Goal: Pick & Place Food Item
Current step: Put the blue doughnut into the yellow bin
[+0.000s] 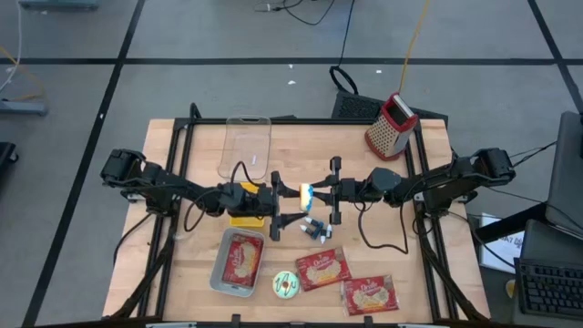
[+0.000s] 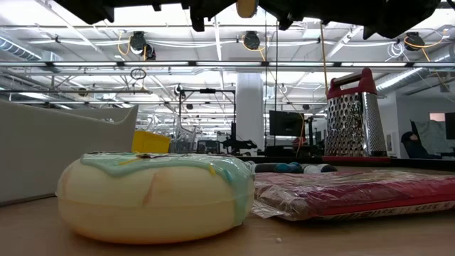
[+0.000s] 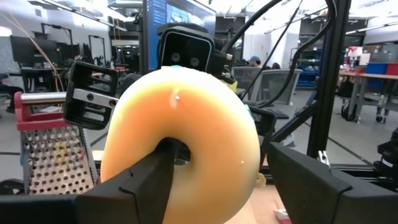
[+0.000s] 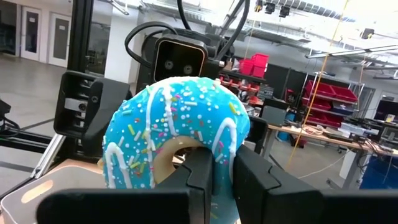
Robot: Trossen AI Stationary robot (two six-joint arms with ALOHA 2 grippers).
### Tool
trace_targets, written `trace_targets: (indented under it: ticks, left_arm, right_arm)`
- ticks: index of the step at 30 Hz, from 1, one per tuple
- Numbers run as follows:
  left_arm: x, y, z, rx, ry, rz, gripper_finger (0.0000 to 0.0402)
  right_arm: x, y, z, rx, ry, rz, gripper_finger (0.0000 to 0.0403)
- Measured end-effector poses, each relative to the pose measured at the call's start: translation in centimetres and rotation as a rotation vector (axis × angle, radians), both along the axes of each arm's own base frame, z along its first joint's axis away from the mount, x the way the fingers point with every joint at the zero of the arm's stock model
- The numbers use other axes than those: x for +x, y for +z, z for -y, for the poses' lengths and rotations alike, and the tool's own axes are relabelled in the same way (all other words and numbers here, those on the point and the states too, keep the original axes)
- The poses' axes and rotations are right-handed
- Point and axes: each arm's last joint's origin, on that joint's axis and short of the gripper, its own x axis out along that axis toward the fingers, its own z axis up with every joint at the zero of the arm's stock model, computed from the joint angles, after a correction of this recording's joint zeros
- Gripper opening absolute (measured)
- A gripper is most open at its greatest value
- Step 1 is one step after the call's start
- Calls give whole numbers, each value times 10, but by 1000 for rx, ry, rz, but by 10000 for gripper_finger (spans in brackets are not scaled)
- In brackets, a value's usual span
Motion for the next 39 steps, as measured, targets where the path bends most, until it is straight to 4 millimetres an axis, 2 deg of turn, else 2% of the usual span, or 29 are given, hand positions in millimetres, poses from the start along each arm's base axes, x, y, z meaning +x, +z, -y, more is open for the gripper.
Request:
trace_targets:
  ticks: [6,15,18,22,27,32,35,39]
  left_arm:
    - [1,0,-4,6,-1,-5,214]
    - [1,-2,-4,22,-12,-15,107]
    - [0,-1,-4,30,-7,-18,67]
    - [-4,6,-5,31,-5,-16,15]
    - [-18,18,-8,30,39,-57,21]
    - [-39,25,-6,22,47,-73,8]
    - [-58,15,-6,-20,28,-49,10]
    - [-92,-11,-7,-110,34,52,7]
  right_arm:
    - [0,0,0,-1,6,0,36]
    - [0,0,-1,-3,19,-4,38]
    - [0,-2,0,0,-20,-35,54]
    - [-7,3,1,2,-63,-80,101]
    - [-23,14,4,43,-98,-143,163]
    - [-41,22,6,65,-97,-211,199]
    - [-48,23,7,85,-97,-248,209]
    - [-51,22,7,103,-98,-286,212]
